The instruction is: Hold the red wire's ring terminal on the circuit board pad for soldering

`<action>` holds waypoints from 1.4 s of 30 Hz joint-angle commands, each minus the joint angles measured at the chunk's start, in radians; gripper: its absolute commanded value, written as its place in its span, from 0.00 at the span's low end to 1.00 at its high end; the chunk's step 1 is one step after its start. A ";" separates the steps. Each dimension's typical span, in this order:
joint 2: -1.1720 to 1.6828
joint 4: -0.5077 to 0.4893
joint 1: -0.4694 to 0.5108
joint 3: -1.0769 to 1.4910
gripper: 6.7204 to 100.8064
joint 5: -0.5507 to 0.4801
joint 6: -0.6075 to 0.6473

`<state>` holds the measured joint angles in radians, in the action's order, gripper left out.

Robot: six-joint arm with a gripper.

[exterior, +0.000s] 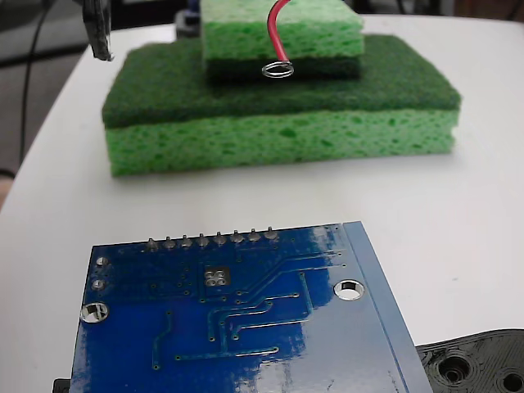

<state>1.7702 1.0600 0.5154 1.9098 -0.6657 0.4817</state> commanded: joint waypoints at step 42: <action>-0.284 0.063 0.060 -0.238 0.99 -0.061 0.137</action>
<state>1.4834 1.1244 0.5752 1.6766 -0.7394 0.6182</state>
